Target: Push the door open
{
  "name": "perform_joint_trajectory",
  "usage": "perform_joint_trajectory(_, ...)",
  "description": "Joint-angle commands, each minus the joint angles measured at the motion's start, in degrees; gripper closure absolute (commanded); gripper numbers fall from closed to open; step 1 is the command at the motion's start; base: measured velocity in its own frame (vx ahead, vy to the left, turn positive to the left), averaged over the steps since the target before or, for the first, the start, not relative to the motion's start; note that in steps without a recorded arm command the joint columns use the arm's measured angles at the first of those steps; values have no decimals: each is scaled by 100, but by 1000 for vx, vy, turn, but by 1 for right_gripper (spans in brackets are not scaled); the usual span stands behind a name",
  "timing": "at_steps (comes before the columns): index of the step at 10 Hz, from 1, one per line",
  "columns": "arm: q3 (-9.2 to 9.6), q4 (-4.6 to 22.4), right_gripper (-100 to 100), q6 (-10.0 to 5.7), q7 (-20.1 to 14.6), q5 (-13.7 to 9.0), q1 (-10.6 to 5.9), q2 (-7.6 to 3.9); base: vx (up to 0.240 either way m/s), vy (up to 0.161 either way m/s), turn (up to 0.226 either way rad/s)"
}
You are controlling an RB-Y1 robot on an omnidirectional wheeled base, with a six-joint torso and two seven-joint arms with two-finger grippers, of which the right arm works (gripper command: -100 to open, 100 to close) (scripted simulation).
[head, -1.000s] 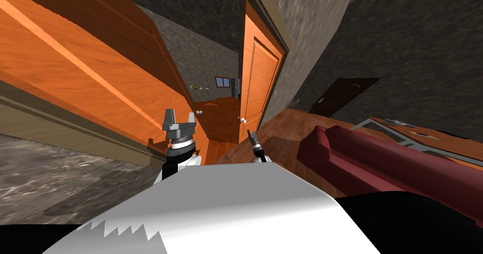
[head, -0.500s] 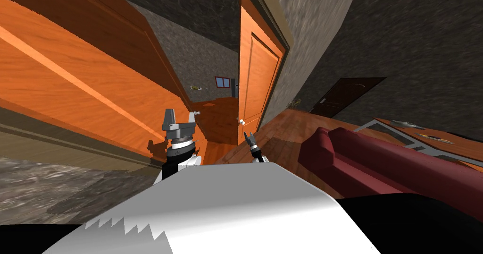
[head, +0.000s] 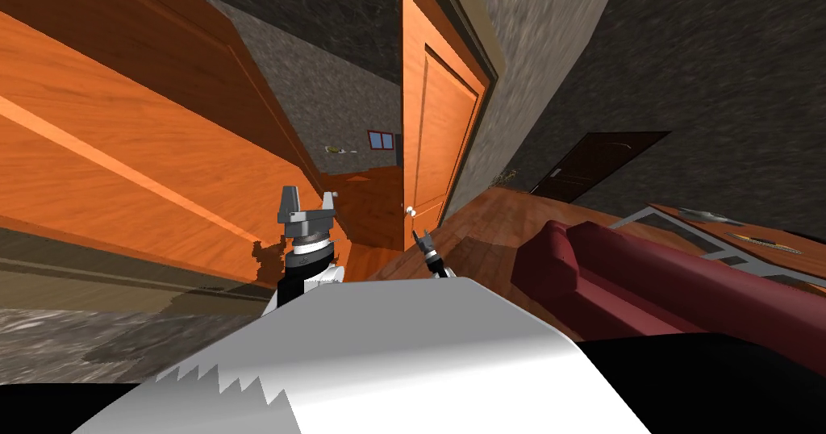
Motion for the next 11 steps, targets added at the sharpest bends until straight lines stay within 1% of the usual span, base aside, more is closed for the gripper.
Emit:
perform_joint_trajectory(1,91,214,-100,-48,252,5,-80,-4,97,-92,21)
perform_joint_trajectory(8,444,1049,-100,-253,1184,23,-376,-31,92,-75,15)
perform_joint_trajectory(11,571,1348,-100,-327,1517,29,-482,-37,97,-65,14)
